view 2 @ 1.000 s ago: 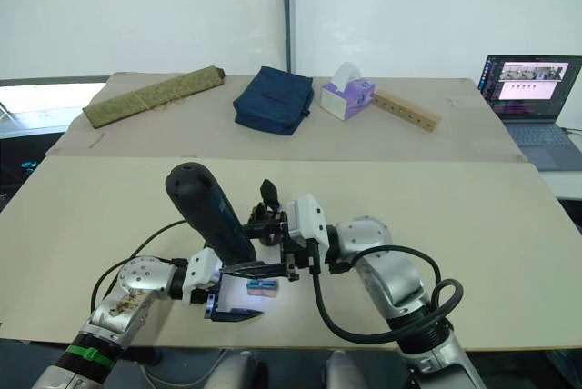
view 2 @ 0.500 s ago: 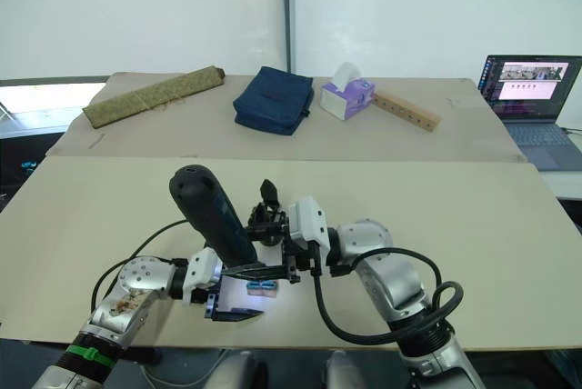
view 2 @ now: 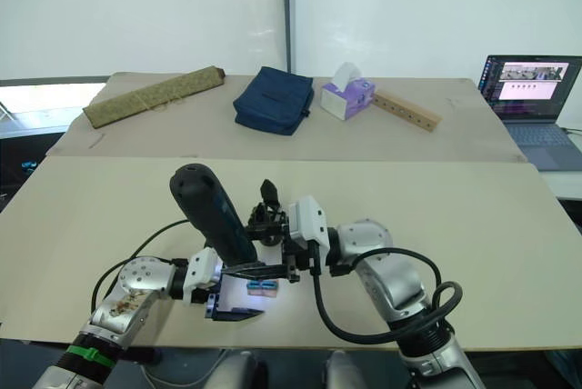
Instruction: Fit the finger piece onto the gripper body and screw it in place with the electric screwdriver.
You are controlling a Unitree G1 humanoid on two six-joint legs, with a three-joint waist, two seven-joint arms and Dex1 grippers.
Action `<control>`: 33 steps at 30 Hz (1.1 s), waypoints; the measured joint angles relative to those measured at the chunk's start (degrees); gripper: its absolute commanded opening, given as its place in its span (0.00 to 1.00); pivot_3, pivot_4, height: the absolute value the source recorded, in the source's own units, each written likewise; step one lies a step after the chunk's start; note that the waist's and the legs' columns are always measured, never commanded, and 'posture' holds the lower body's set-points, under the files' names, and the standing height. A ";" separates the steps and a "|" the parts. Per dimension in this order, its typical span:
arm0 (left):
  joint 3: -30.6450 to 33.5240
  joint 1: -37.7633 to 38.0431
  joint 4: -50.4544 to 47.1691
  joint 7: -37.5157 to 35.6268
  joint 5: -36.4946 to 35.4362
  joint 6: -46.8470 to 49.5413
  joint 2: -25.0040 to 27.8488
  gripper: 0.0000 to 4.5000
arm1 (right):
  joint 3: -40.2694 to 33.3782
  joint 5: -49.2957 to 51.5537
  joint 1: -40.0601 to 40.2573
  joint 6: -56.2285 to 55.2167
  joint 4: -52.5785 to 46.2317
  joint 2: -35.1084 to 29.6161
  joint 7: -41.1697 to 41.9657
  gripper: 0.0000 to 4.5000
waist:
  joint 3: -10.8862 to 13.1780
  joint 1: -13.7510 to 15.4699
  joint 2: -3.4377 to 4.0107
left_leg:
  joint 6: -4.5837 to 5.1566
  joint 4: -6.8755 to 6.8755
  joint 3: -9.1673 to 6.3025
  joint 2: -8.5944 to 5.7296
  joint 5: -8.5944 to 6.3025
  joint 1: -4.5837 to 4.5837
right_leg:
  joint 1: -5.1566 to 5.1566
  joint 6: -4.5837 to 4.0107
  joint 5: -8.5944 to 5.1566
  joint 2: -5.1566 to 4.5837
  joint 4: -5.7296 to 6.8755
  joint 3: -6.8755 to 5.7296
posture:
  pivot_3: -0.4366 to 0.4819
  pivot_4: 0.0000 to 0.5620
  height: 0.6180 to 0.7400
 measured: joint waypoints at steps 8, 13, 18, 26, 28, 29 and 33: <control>0.00 0.08 0.13 0.07 0.00 -0.09 -0.01 0.99 | 0.10 -0.29 0.00 -0.01 0.06 -0.30 0.00 0.43 | -0.01 -0.01 0.00 | 0.00 0.00 0.00 0.00 0.00 0.02 | 0.01 0.00 0.00 0.00 0.00 0.00 | 0.48 0.27 1.00; 0.00 0.04 0.39 0.07 0.00 -0.16 -0.11 0.99 | 0.41 -0.34 0.00 -0.01 0.06 -0.37 -0.01 0.43 | -0.02 0.00 0.02 | 0.00 -0.01 0.00 0.00 0.00 0.09 | 0.08 0.00 0.00 0.00 -0.01 0.00 | 0.48 0.27 1.00; -0.04 0.02 0.76 0.15 0.05 -0.17 -0.25 0.99 | 1.25 -0.99 -0.01 -0.64 0.04 -0.58 -0.09 0.43 | -0.03 -0.03 0.04 | 0.00 -0.07 0.00 0.01 0.00 0.41 | 0.46 0.01 -0.03 0.00 -0.13 0.00 | 0.48 0.27 1.00; -0.10 0.03 0.86 0.30 0.07 -0.14 -0.38 0.99 | 1.54 -1.44 -0.01 -1.11 0.05 -0.66 -0.23 0.43 | -0.03 -0.03 0.04 | 0.00 -0.13 -0.05 0.03 -0.01 0.60 | 0.70 0.01 -0.05 0.00 -0.25 -0.03 | 0.48 0.27 1.00; -0.08 0.04 0.84 0.31 0.06 -0.14 -0.39 0.99 | 1.54 -1.32 -0.01 -1.11 0.05 -0.61 -0.22 0.43 | -0.03 -0.03 0.04 | 0.00 -0.13 -0.07 0.03 -0.01 0.60 | 0.71 0.01 -0.05 0.00 -0.25 -0.04 | 0.48 0.27 1.00; -0.07 0.05 0.84 0.31 0.05 -0.14 -0.39 0.99 | 1.54 -1.29 -0.01 -1.10 0.05 -0.59 -0.21 0.43 | -0.03 -0.03 0.04 | 0.00 -0.13 -0.07 0.03 -0.01 0.60 | 0.71 0.01 -0.05 0.00 -0.26 -0.04 | 0.48 0.27 1.00; 0.14 0.11 0.67 0.30 -0.30 -0.03 -0.55 0.99 | 1.50 -0.70 -0.07 -1.03 0.08 -0.57 -0.04 0.43 | -0.03 -0.03 0.04 | 0.00 -0.13 -0.11 0.05 -0.01 0.58 | 0.70 0.01 -0.05 0.00 -0.27 -0.05 | 0.48 0.27 1.00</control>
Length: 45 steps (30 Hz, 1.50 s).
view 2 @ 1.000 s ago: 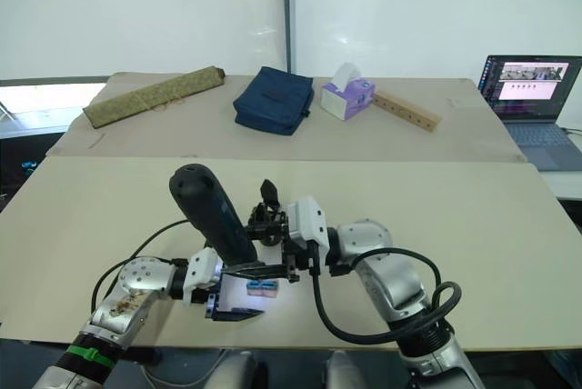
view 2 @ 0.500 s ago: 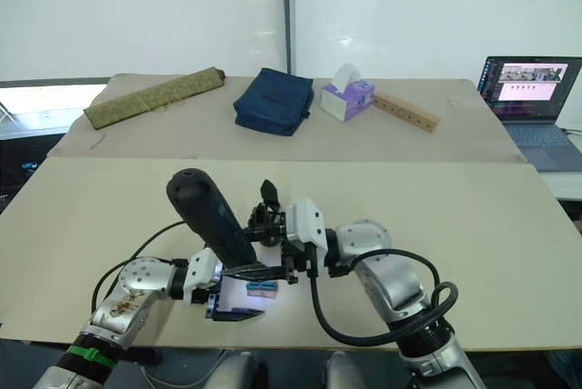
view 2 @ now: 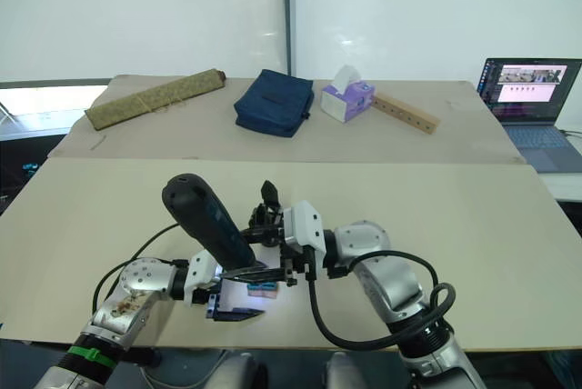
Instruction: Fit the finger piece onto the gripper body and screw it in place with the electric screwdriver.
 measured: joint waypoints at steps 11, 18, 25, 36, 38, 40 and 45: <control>1.44 0.12 -0.01 -0.89 -2.67 1.25 -0.70 0.99 | -1.43 2.94 -2.02 1.58 -0.12 -0.32 0.22 0.43 | 0.02 -0.10 -0.02 | 0.00 -0.01 -0.17 0.03 0.00 -0.18 | -0.03 0.02 0.04 -0.02 -0.25 -0.06 | 0.48 0.27 1.00; 2.67 0.62 -0.04 -3.29 -5.50 1.96 -0.29 0.99 | -4.13 7.34 -4.37 5.48 -2.46 -0.74 -0.41 0.43 | 0.07 -0.67 -0.09 | 0.01 -0.02 -0.33 0.05 0.00 -0.46 | -0.36 0.03 0.06 0.01 -0.23 -0.06 | 0.48 0.27 1.00; 6.37 1.60 -3.87 -5.14 -10.41 2.12 1.14 0.99 | -7.17 11.67 -7.50 8.16 -6.08 -1.63 -1.68 0.43 | 0.10 -1.33 -0.12 | 0.01 0.09 -0.37 0.08 0.00 -0.92 | -1.00 -0.01 0.10 0.00 0.16 -0.05 | 0.48 0.27 1.00; 14.97 5.44 -8.63 -4.67 -17.18 4.35 4.79 0.99 | -10.94 17.01 -10.17 13.69 -8.63 -5.46 -2.58 0.43 | 0.17 -1.48 -0.20 | 0.01 0.09 -0.38 0.14 0.00 -0.91 | -1.01 -0.04 0.08 0.00 0.18 -0.05 | 0.48 0.27 1.00; 17.15 5.71 -9.79 -4.22 -18.89 5.45 5.38 0.99 | -11.89 17.95 -10.47 14.18 -9.40 -6.45 -2.85 0.43 | 0.18 -1.48 -0.21 | 0.01 0.08 -0.38 0.14 0.00 -0.91 | -1.01 -0.03 0.08 -0.01 0.17 -0.05 | 0.48 0.27 1.00; 18.83 5.54 -11.05 -2.80 -20.45 7.51 5.54 0.99 | -12.62 19.14 -10.48 14.91 -9.80 -7.11 -3.03 0.43 | 0.20 -1.40 -0.24 | 0.01 0.09 -0.39 0.14 0.00 -0.91 | -1.00 -0.03 0.08 -0.04 0.18 -0.05 | 0.48 0.27 1.00; 19.90 3.50 -7.58 0.40 -18.05 10.82 7.91 0.99 | -15.24 21.33 -11.38 16.55 -10.03 -8.33 -4.05 0.43 | 0.21 -1.45 -0.26 | 0.01 0.09 -0.37 0.08 0.00 -0.88 | -0.99 -0.03 0.08 0.01 0.18 -0.05 | 0.48 0.27 1.00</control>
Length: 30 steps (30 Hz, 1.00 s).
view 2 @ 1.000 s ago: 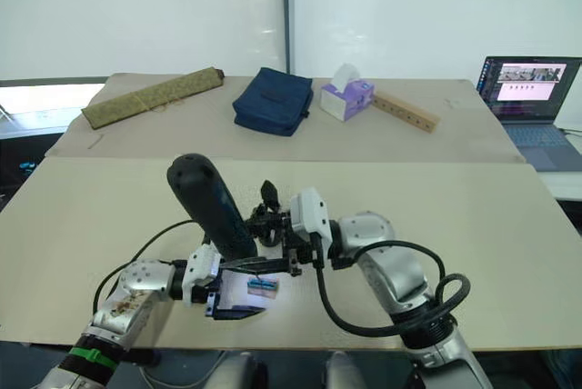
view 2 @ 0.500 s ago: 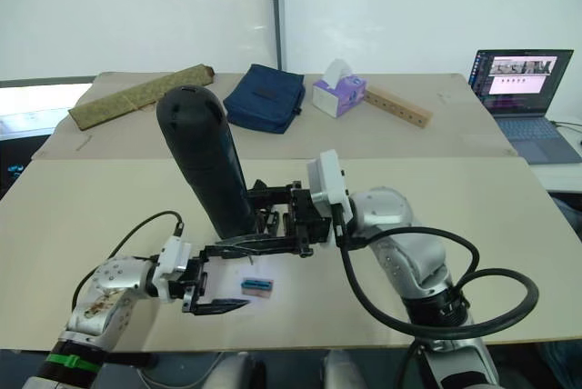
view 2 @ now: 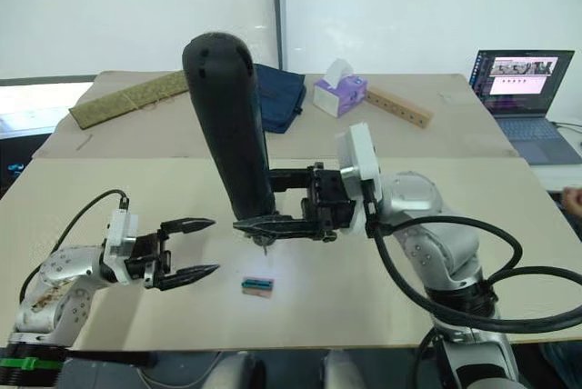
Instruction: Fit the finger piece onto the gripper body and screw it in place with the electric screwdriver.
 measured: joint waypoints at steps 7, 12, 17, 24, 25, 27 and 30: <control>-2.64 -4.57 7.99 8.70 8.17 -1.68 -5.32 0.99 | -0.45 0.01 -1.45 0.29 0.82 -0.41 -0.37 0.43 | 0.05 0.10 -0.08 | 0.00 0.01 0.01 -0.03 0.00 -0.03 | -0.01 0.00 0.01 -0.01 0.01 0.00 | 0.48 0.27 1.00; -6.47 -6.85 11.41 12.44 13.59 -3.36 -9.21 0.99 | -0.45 -0.03 -1.50 0.30 1.25 -0.48 -1.22 0.43 | 0.05 0.10 -0.09 | 0.00 0.01 0.01 -0.04 0.00 -0.05 | -0.01 0.00 0.01 -0.02 0.02 0.00 | 0.48 0.27 1.00; -10.61 -9.17 14.31 13.14 17.30 -6.26 -12.26 0.99 | -0.44 -0.03 -1.88 0.74 1.24 -1.07 -2.18 0.43 | 0.06 0.10 -0.10 | 0.00 0.02 0.00 -0.05 0.00 -0.05 | -0.01 0.00 0.02 -0.02 0.03 0.00 | 0.48 0.27 1.00; -12.46 -11.53 15.95 14.42 19.23 -7.08 -14.87 0.99 | -0.44 -0.09 -1.88 0.83 1.23 -1.31 -2.87 0.43 | 0.05 0.11 -0.11 | 0.00 0.02 0.00 -0.06 0.00 -0.05 | 0.00 0.01 0.02 -0.02 0.04 0.01 | 0.48 0.27 1.00; -12.48 -11.62 16.05 14.51 19.44 -7.18 -15.03 0.99 | -0.44 -0.11 -1.88 0.83 1.23 -1.38 -2.99 0.43 | 0.05 0.11 -0.10 | 0.00 0.02 0.00 -0.06 0.00 -0.04 | 0.00 0.01 0.02 -0.02 0.04 0.00 | 0.48 0.27 1.00; -12.69 -11.77 16.11 14.60 19.64 -7.20 -15.50 0.99 | -0.44 -0.20 -1.87 0.83 1.22 -1.57 -3.31 0.43 | 0.05 0.16 -0.10 | 0.00 0.02 -0.01 -0.06 0.00 -0.04 | 0.00 0.01 0.02 -0.02 0.05 0.01 | 0.48 0.27 1.00; -13.38 -12.22 16.12 14.79 20.30 -7.11 -15.92 0.99 | -0.43 -0.42 -1.79 0.83 1.08 -1.61 -3.68 0.43 | 0.05 0.28 -0.10 | 0.00 0.03 -0.01 -0.09 0.00 -0.04 | 0.03 0.01 0.02 -0.04 0.04 0.01 | 0.48 0.27 1.00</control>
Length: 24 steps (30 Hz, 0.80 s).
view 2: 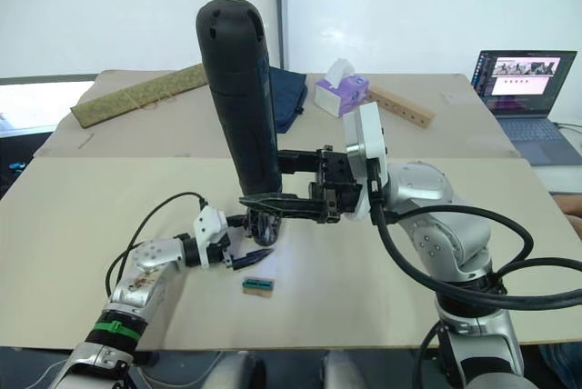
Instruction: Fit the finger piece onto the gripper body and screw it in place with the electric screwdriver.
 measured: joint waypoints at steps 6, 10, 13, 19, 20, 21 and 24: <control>-0.21 -0.94 1.34 0.67 0.51 -0.29 -0.57 0.51 | 0.01 -0.13 0.77 0.00 -0.25 -0.10 -0.07 0.43 | 0.00 0.26 0.00 | 0.00 0.03 -0.01 -0.02 0.00 0.03 | 0.05 0.01 0.00 -0.01 0.00 0.00 | 0.48 0.27 1.00; -0.46 -1.71 2.77 -0.53 0.52 -1.51 -0.48 0.50 | 0.01 -0.15 1.37 -0.01 -0.35 -0.59 -0.07 0.43 | 0.00 0.31 0.00 | 0.00 0.03 -0.01 -0.03 0.00 0.04 | 0.06 0.01 0.00 -0.01 0.01 0.00 | 0.48 0.27 1.00; -0.61 -4.38 6.70 -3.75 0.08 -2.77 -0.37 0.50 | -0.01 -0.11 2.26 0.00 -0.89 -1.07 -0.01 0.43 | 0.00 0.53 0.00 | 0.01 0.04 0.00 -0.04 0.00 0.03 | 0.05 0.01 0.00 0.01 0.01 -0.01 | 0.48 0.27 1.00; -1.10 -11.18 16.73 -11.33 0.08 -6.61 0.15 0.50 | -0.10 1.40 2.70 2.02 -2.07 -2.76 0.11 0.43 | 0.00 0.63 0.00 | 0.01 0.09 0.04 -0.06 0.00 -0.01 | 0.05 0.02 0.00 0.03 -0.01 -0.01 | 0.48 0.27 1.00; -1.31 -12.42 18.29 -12.63 0.26 -7.10 0.32 0.50 | -0.10 1.84 2.70 2.36 -2.17 -2.78 0.08 0.43 | 0.00 0.63 0.00 | 0.01 0.09 0.06 -0.06 0.00 -0.02 | 0.05 0.02 0.00 0.03 -0.01 -0.01 | 0.48 0.27 1.00; -1.59 -13.49 19.71 -13.73 0.63 -8.05 0.52 0.50 | -0.11 2.19 2.68 2.65 -2.36 -2.79 0.05 0.43 | 0.00 0.62 0.00 | 0.01 0.09 0.08 -0.07 0.00 -0.02 | 0.05 0.02 0.00 0.03 -0.01 -0.01 | 0.48 0.27 1.00; -2.34 -16.04 23.62 -15.49 1.94 -11.70 0.63 0.50 | -0.13 2.37 2.61 3.06 -2.47 -2.93 -0.08 0.43 | -0.01 0.67 -0.01 | 0.01 0.09 0.11 -0.07 0.00 -0.04 | 0.05 0.03 0.00 0.03 -0.02 -0.01 | 0.48 0.27 1.00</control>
